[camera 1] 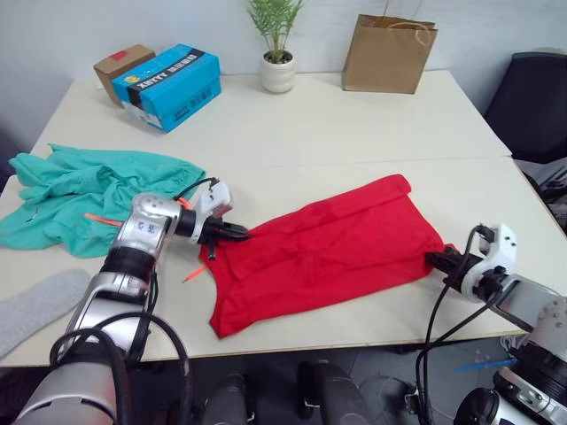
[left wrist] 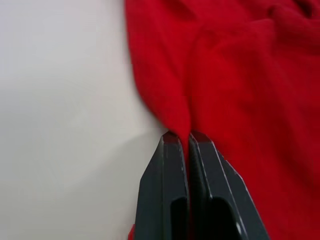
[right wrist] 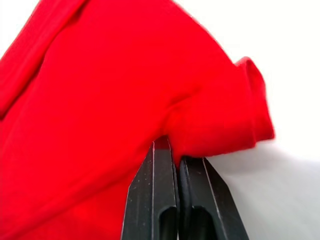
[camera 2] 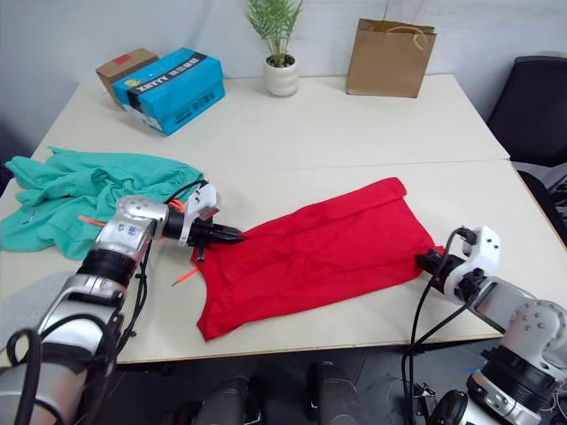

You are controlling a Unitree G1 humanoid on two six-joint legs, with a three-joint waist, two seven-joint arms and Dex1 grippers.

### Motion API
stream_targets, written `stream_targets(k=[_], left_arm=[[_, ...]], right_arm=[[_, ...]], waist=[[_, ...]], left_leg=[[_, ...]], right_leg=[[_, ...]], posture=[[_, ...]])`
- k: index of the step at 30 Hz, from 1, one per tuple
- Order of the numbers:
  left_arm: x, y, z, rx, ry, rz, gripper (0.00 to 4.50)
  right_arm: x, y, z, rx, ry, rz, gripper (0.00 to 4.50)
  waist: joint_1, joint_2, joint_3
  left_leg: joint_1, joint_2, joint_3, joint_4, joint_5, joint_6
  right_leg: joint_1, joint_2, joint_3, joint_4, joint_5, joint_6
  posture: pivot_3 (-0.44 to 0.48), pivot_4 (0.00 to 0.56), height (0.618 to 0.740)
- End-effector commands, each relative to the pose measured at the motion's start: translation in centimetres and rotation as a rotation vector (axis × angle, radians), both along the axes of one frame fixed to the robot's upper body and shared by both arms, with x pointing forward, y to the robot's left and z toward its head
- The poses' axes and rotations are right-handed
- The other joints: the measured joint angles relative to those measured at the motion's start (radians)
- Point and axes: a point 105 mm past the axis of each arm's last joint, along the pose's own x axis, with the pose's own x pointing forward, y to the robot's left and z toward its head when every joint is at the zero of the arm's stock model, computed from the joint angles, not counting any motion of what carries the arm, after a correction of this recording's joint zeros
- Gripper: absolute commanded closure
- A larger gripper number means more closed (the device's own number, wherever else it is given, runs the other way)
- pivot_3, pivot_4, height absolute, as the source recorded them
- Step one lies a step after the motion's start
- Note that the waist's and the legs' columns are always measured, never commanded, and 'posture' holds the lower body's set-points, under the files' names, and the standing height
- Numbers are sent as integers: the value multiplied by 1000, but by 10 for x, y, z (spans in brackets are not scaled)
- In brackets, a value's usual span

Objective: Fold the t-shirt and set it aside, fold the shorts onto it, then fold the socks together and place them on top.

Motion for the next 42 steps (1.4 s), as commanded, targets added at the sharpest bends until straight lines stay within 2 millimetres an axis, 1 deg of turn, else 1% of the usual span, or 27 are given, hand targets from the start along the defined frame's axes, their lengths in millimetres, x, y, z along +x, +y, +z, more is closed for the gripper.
stream_targets(k=[1, 4, 6, 8, 10, 11, 14, 16, 19, 21, 22, 24, 26, 28, 31, 33, 34, 35, 37, 39, 40, 42], left_arm=[[-17, -2, 7, -12, -17, 14, 4467], [-28, -7, 12, -39, -31, 47, 4467], [-32, -9, 17, -76, -52, 115, 4467], [-37, -7, 19, -100, -58, 192, 4467], [-43, -4, 18, -108, -53, 252, 4467], [-45, -4, 18, -111, -49, 270, 4467], [-57, -6, 15, -179, -4, 314, 4467], [-61, -1, 11, -188, 10, 350, 4467], [-67, 5, 3, -186, 22, 416, 4467], [-71, 6, -2, -195, 43, 454, 4467], [-73, 7, -3, -195, 39, 465, 4467], [-78, 5, -5, -201, 40, 464, 4467], [-86, -1, -7, -215, 59, 427, 4467], [-93, -6, -12, -200, 71, 399, 4467], [-94, -6, -17, -178, 66, 399, 4467], [-92, -7, -22, -186, 81, 411, 4500], [-91, -6, -25, -167, 72, 413, 4243], [-90, -6, -24, -170, 70, 410, 3964], [-92, -5, -19, -161, 62, 397, 3409], [-92, 2, -14, -138, 61, 416, 2815], [-89, 7, -9, -143, 53, 437, 2516], [-87, 14, 4, -171, 71, 447, 1855]], right_arm=[[16, 3, 13, -63, -95, 61, 4500], [32, 3, 13, -128, -117, 87, 4500], [52, 6, 18, -170, -157, 106, 4500], [72, 12, 24, -211, -196, 128, 4500], [88, 20, 25, -259, -220, 165, 4500], [93, 23, 25, -276, -228, 181, 4500], [111, 42, 31, -292, -284, 232, 4500], [119, 53, 34, -306, -309, 259, 4500], [130, 63, 38, -342, -349, 278, 4500], [135, 70, 49, -322, -433, 289, 4500], [136, 75, 51, -303, -454, 299, 4500], [138, 81, 50, -289, -465, 306, 4500], [138, 90, 47, -299, -481, 333, 4500], [139, 91, 49, -305, -496, 325, 4500], [141, 90, 51, -287, -496, 305, 4500], [135, 86, 51, -274, -494, 326, 4102], [130, 82, 51, -294, -499, 352, 3912], [125, 75, 52, -313, -510, 360, 3619], [107, 64, 59, -394, -545, 457, 2901], [95, 47, 62, -459, -532, 492, 2239], [89, 37, 65, -468, -518, 491, 1894], [72, 25, 72, -406, -484, 532, 1179]], waist=[[-1, 1, 0], [2, 1, 1], [3, 1, 1], [0, 2, 1], [-1, 2, 1], [-1, 3, 1], [2, 3, 2], [2, 3, 2], [-1, 3, 2], [1, 3, 2], [1, 3, 2], [2, 3, 2], [2, 3, 2], [2, 3, 2], [2, 3, 2], [2, 3, 2], [2, 3, 2], [8, 3, 2], [22, 4, 2], [28, 4, 2], [27, 4, 2], [27, 4, 2]], left_leg=[[0, 0, 0, 0, 0, 0], [0, 0, 0, 0, 1, 0], [0, -1, 0, 1, 2, 1], [0, -2, 0, 1, 2, 2], [0, -2, 0, 1, 3, 1], [0, -2, -1, 0, 4, 0], [0, -2, -2, -1, 5, -2], [0, -2, -2, 0, 6, -2], [0, -2, -2, 0, 6, -1], [0, -1, -2, 0, 6, -2], [0, -2, -2, 0, 6, -2], [0, -2, -2, 0, 6, -2], [0, -2, -2, 0, 6, -2], [0, -2, -2, 0, 6, -2], [0, -2, -3, 0, 6, -2], [0, -2, -3, 0, 6, -2], [0, -2, -3, 0, 6, -2], [0, -2, -3, 0, 6, -2], [-1, -2, -4, -1, 6, -1], [-2, -2, -4, -1, 5, -1], [-1, -2, -5, -1, 5, -1], [-1, -2, -4, -1, 5, 0]], right_leg=[[0, 0, 0, 0, 0, 0], [0, 0, 0, 0, 0, 0], [0, -1, 1, 0, 0, 0], [0, -1, 2, 1, 1, 1], [0, -1, 2, 1, 1, 1], [0, -1, 2, 2, 1, 1], [-1, 0, 2, 2, 0, 0], [-1, 0, 2, 2, 0, 0], [-1, -1, 2, 2, 0, 0], [-1, -1, 2, 3, 0, 0], [-1, -1, 2, 3, 0, 0], [-1, -1, 2, 2, 0, 0], [0, -1, 2, 2, 0, 0], [-1, -1, 2, 3, 0, 0], [0, -1, 2, 3, 0, 0], [0, -2, 2, 3, 0, 0], [0, -2, 2, 3, 0, 0], [0, -2, 2, 3, 0, 0], [0, -2, 1, 1, 0, 0], [0, -2, 0, 0, 0, 0], [0, -2, 0, -1, 0, 0], [0, -2, 0, 0, 0, 0]], posture=[[0, 150, 740], [0, 150, 740], [0, 150, 740], [0, 150, 740], [0, 150, 740], [0, 150, 740], [0, 150, 740], [0, 150, 740], [0, 150, 740], [0, 150, 740], [0, 150, 740], [0, 150, 740], [0, 150, 740], [0, 150, 740], [0, 150, 740], [0, 150, 740], [0, 150, 740], [0, 150, 740], [0, 150, 740], [0, 150, 740], [0, 150, 740], [0, 150, 740]])
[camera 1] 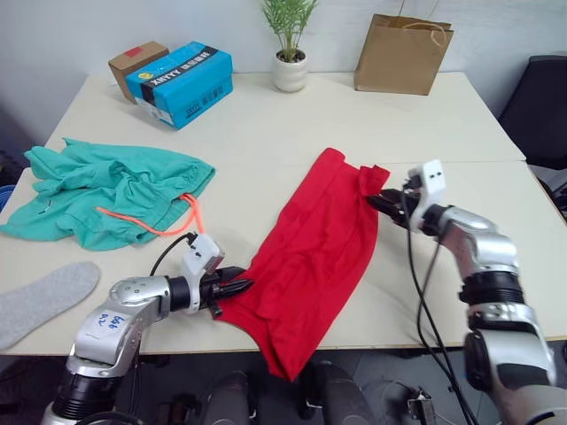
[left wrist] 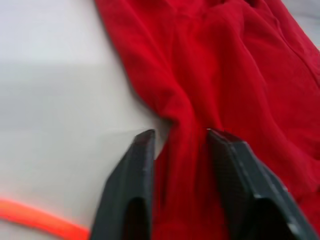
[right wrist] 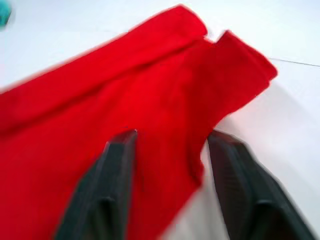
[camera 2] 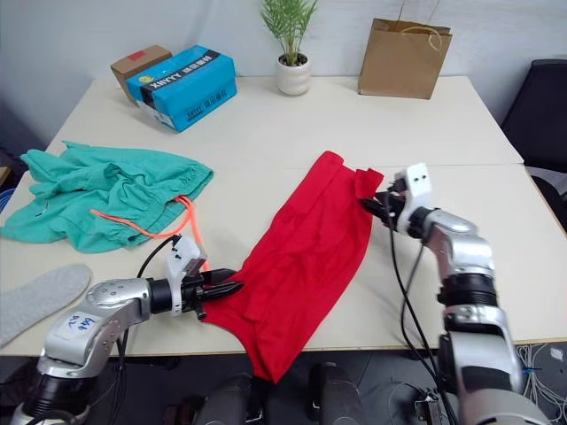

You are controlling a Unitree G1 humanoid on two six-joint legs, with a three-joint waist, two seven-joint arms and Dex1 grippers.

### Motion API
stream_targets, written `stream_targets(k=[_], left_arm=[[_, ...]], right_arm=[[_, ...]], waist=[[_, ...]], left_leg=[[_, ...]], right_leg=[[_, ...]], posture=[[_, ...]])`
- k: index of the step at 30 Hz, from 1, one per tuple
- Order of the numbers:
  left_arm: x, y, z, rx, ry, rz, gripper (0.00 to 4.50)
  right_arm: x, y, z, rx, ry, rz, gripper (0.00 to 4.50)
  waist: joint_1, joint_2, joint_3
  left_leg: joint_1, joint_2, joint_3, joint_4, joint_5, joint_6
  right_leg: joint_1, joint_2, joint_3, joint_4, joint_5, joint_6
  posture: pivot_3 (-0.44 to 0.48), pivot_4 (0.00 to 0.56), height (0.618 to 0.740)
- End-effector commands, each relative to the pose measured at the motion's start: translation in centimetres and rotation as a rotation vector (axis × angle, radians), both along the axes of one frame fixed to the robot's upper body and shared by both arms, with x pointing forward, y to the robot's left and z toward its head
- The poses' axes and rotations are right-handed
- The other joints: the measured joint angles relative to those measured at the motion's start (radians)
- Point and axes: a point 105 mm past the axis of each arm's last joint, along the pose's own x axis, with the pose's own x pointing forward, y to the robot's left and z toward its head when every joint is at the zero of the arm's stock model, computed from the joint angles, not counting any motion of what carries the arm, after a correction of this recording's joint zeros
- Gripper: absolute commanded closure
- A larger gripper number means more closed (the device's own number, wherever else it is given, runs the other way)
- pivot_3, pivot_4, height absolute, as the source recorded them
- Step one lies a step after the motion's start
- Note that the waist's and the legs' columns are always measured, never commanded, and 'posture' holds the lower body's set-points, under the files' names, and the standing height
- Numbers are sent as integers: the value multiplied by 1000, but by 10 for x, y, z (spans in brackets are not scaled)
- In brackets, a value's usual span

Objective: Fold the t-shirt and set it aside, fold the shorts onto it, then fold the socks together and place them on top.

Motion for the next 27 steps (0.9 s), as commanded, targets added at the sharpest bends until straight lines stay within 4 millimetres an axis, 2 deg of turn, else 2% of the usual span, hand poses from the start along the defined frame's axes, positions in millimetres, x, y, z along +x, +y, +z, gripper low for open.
stream_targets(k=[1, 3, 5, 6, 9, 14, 17, 22, 24, 27], left_arm=[[4, 11, 31, -56, -19, 8, 1536], [7, 14, 46, -91, -8, -24, 865], [14, 18, 55, -81, 24, -29, 195], [17, 19, 57, -41, 33, -58, 48], [36, 16, 58, 41, 33, -113, 48], [99, -17, 65, -17, -8, -112, 48], [119, -29, 63, -13, 4, -118, 48], [138, -45, 58, 6, 40, -152, 48], [143, -56, 50, 35, 52, -156, 48], [147, -69, 42, 32, 96, -135, 48]], right_arm=[[-30, -13, 31, 92, 29, 91, 835], [-52, -12, 32, 125, 134, 147, 119], [-72, -8, 24, 115, 254, 180, 0], [-82, -3, 20, 115, 308, 192, 0], [-107, 13, 8, 123, 428, 239, 0], [-151, 53, -19, 170, 617, 383, 0], [-169, 67, -24, 176, 700, 454, 0], [-173, 79, -40, 143, 777, 444, 0], [-175, 93, -48, 144, 787, 465, 0], [-176, 109, -50, 179, 781, 507, 0]], waist=[[1, 0, 0], [0, 0, 0], [-1, 0, 0], [-1, 0, 0], [2, 0, 0], [31, -1, 0], [33, -1, 0], [25, -2, 1], [26, -2, 0], [25, -4, -1]], left_leg=[[0, 0, 0, 0, 0, 0], [0, 1, -2, 0, 0, 0], [0, 1, -2, -1, 0, -1], [1, 1, -2, -1, 0, -1], [1, 1, -2, -1, 0, -1], [-2, 0, -2, 1, -1, 0], [-4, 0, -2, 2, -2, 3], [-5, -1, 0, 4, -3, 4], [-5, 0, 0, 3, -3, 4], [-4, 0, -1, 4, -2, 4]], right_leg=[[0, 0, 0, 0, 0, 0], [0, 1, -1, 0, 0, -1], [0, 1, -2, 0, 0, -1], [0, 1, -2, 0, 1, -2], [0, 1, -2, 0, 1, -2], [0, 1, -3, -2, 2, -2], [-1, 1, -3, -3, 2, -1], [-1, 0, -5, -4, 3, 0], [-2, 0, -5, -4, 3, 0], [-1, 1, -6, -4, 3, 0]], posture=[[0, 150, 740], [0, 150, 740], [0, 150, 740], [0, 150, 740], [0, 150, 740], [0, 150, 740], [0, 150, 740], [0, 150, 740], [0, 150, 740], [0, 150, 740]])
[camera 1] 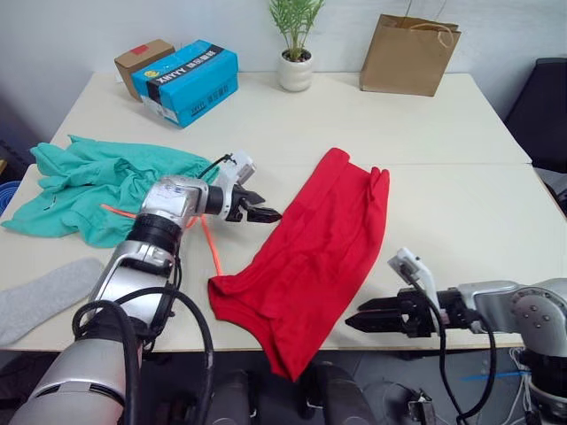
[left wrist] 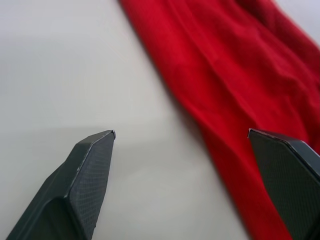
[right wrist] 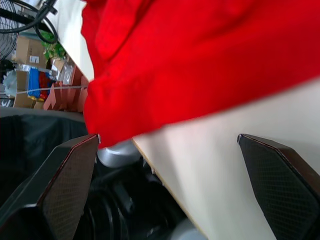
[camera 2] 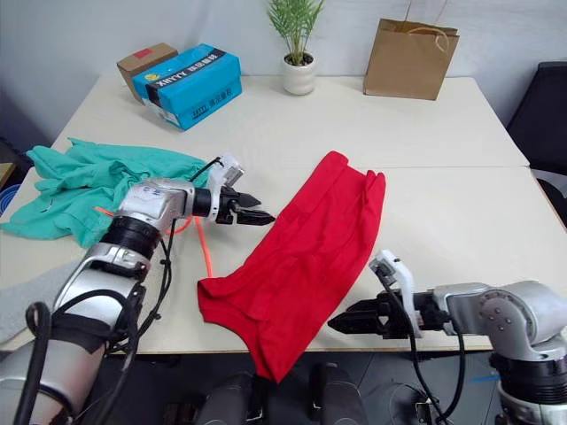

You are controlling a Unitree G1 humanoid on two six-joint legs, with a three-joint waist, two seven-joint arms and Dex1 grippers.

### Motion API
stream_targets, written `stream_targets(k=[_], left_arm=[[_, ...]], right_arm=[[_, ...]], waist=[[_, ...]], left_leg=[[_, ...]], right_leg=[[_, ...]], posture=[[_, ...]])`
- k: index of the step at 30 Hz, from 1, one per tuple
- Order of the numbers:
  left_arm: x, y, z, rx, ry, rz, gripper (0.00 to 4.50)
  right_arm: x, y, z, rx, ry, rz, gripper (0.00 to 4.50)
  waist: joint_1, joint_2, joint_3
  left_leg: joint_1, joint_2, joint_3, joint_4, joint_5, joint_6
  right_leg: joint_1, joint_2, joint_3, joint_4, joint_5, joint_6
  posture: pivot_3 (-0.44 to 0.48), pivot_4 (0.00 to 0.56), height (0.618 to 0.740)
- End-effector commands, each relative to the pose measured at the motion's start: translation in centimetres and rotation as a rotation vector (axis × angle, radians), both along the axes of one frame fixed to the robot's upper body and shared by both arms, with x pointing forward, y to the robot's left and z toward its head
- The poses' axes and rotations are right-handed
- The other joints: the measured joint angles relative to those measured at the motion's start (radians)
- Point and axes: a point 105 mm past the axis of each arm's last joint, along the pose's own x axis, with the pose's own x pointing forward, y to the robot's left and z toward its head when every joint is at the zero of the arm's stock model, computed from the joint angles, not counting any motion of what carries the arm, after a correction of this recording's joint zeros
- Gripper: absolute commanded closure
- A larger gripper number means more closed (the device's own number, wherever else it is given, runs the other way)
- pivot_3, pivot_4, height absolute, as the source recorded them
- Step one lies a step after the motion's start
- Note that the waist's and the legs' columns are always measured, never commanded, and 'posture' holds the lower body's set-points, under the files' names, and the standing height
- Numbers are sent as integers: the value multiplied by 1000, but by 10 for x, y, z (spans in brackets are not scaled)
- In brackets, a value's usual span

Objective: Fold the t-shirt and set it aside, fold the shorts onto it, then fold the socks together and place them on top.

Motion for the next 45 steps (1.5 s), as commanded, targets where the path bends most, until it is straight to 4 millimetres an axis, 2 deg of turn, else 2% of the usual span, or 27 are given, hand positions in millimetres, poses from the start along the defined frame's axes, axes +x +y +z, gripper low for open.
stream_targets(k=[1, 3, 6, 11, 17, 18, 19, 26, 31, 34, 39, 45], left_arm=[[3, -14, -2, 13, -3, -19, 48], [1, -21, -4, 8, -3, -43, 48], [-4, -32, -13, 17, 30, -78, 587], [-5, -34, -24, 46, 43, -77, 2162], [2, -42, -13, -34, 5, -24, 4087], [2, -43, -14, -36, 6, -21, 4431], [2, -43, -16, -40, 7, -12, 4471], [3, -41, -22, -123, 2, 38, 4471], [10, -32, -11, -226, -35, 126, 4471], [4, -25, -11, -240, -41, 143, 4471], [-7, -5, -23, -166, -99, 224, 4471], [-21, 13, -14, -185, -164, 363, 4471]], right_arm=[[-6, 19, -4, 38, 19, 56, 0], [-1, 23, -5, 43, 11, 42, 0], [8, 30, -5, 67, -13, 17, 534], [16, 33, -6, 77, -52, -18, 2276], [25, 21, -2, 64, -104, -64, 4426], [27, 17, 0, 66, -115, -79, 4500], [29, 13, 3, 67, -124, -88, 4500], [33, -10, 14, 38, -155, -92, 4500], [43, -33, 17, -23, -165, -100, 4500], [54, -43, 16, -48, -174, -107, 4500], [68, -42, 17, -47, -213, -66, 4500], [80, -32, 13, -78, -267, 33, 4500]], waist=[[0, 0, 0], [-1, 0, 0], [0, 0, 0], [0, 0, 0], [1, 0, 0], [1, 0, 0], [0, 0, 0], [0, 0, 0], [0, 0, 0], [-7, 0, 0], [-17, 0, 0], [-27, 0, 0]], left_leg=[[0, 0, 0, 0, 0, 0], [0, 0, 0, 1, 0, 1], [0, 0, 0, 1, -3, 4], [0, 0, 0, 1, -2, 3], [-1, -1, 0, 2, -3, 5], [-1, -1, 0, 2, -3, 5], [-1, -1, 0, 2, -3, 5], [0, -1, 0, 3, -3, 5], [0, -1, 0, 4, -3, 6], [0, 0, 0, 4, -2, 3], [1, 0, 1, 3, 1, -2], [2, 0, 1, 4, 1, -2]], right_leg=[[0, 0, 0, 0, 0, 0], [0, 0, 0, 1, 0, 0], [0, 0, 0, 1, 0, 0], [0, -1, 0, 2, 0, 0], [0, -1, -1, 2, 0, 0], [0, -1, -1, 2, 0, 0], [0, -1, -1, 2, 0, 0], [0, -1, -1, 2, 0, 0], [1, -2, -1, 3, 0, 1], [1, -1, 0, 4, 0, 1], [1, 0, 0, 4, 0, 1], [1, -1, 2, 6, 0, 1]], posture=[[0, 150, 740], [0, 150, 740], [0, 150, 740], [0, 150, 740], [0, 150, 740], [0, 150, 740], [0, 150, 740], [0, 150, 740], [0, 150, 740], [0, 150, 740], [0, 150, 740], [0, 150, 740]])
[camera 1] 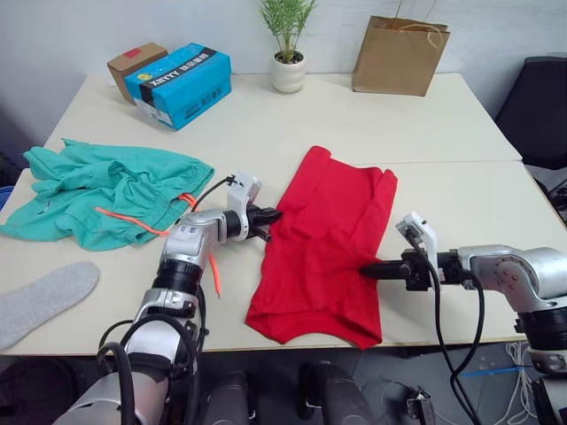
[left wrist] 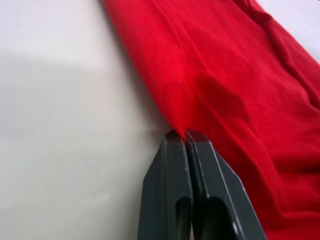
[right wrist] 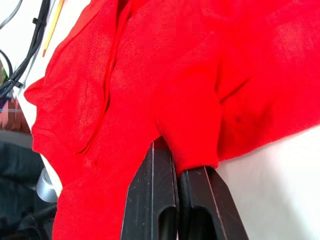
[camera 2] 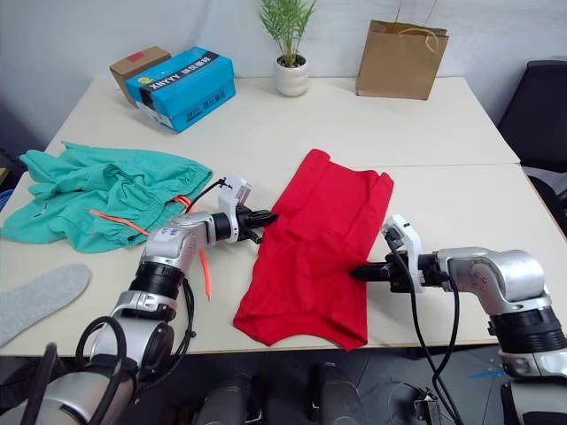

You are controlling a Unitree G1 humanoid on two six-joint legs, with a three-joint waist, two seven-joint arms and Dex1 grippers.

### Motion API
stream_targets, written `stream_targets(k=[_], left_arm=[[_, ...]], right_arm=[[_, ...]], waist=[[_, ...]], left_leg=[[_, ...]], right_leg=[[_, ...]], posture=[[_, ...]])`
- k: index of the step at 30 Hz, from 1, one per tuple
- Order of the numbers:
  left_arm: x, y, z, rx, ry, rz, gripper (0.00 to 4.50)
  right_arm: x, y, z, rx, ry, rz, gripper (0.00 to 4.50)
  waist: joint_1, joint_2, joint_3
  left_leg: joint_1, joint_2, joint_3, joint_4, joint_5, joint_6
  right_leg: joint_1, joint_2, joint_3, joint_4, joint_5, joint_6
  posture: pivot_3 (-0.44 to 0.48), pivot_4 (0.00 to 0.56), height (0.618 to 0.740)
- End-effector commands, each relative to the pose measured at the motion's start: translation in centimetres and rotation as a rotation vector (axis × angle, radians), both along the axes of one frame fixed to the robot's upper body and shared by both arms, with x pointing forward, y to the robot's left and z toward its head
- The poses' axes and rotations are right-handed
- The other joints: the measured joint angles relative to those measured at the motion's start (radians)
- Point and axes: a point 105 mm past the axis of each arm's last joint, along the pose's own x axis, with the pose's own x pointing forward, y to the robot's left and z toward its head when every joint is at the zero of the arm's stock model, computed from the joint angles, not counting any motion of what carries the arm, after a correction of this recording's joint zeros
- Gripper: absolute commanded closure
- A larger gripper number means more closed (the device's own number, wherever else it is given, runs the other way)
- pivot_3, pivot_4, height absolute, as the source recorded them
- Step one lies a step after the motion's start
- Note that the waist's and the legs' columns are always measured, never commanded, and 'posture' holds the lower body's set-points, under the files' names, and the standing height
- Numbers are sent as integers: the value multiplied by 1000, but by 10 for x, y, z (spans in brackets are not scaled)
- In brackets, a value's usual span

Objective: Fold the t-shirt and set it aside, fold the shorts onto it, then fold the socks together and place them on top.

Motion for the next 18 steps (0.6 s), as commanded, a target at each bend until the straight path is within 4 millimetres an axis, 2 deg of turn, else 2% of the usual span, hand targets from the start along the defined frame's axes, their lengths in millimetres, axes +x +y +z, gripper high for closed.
stream_targets(k=[1, 6, 9, 11, 15, 17, 18], left_arm=[[-6, 15, 12, -4, -42, 100, 4471], [-15, 33, 21, 34, -91, 197, 4471], [-20, 37, 26, 27, -116, 209, 4471], [-25, 35, 28, 11, -145, 163, 4471], [-25, 44, 19, 71, -186, 136, 4471], [-25, 52, 16, 143, -207, 129, 4086], [-27, 57, 18, 154, -214, 118, 3923]], right_arm=[[8, 6, 4, -16, -61, 62, 4500], [19, 25, 3, -9, -108, 125, 4500], [21, 34, 4, 8, -126, 160, 4500], [18, 34, 3, 8, -117, 186, 4500], [22, 25, 2, 18, -101, 143, 4500], [15, 21, 10, 50, -88, 180, 4113], [20, 17, 14, 13, -179, 174, 3916]], waist=[[0, 0, 0], [1, 0, 0], [3, 0, 0], [6, 0, 0], [9, 0, 0], [13, 0, 0], [16, 1, 0]], left_leg=[[0, 0, 0, 0, 0, 0], [1, 0, 0, 0, 0, -1], [0, 0, 0, 0, 0, -1], [0, 0, 0, 0, 0, -1], [0, 0, 0, 1, 0, 0], [0, 0, 0, 1, 0, 0], [0, 0, 0, 1, 0, 0]], right_leg=[[0, 0, 0, 0, 0, 0], [0, 0, 0, 2, 0, 0], [0, 0, 0, 2, 0, 0], [0, -1, 0, 1, 0, 0], [0, -1, 0, 1, 0, 0], [0, -1, 0, 1, 0, 0], [0, -1, 0, 1, 0, 0]], posture=[[0, 150, 740], [0, 150, 740], [0, 150, 740], [0, 150, 740], [0, 150, 740], [0, 150, 740], [0, 150, 740]])
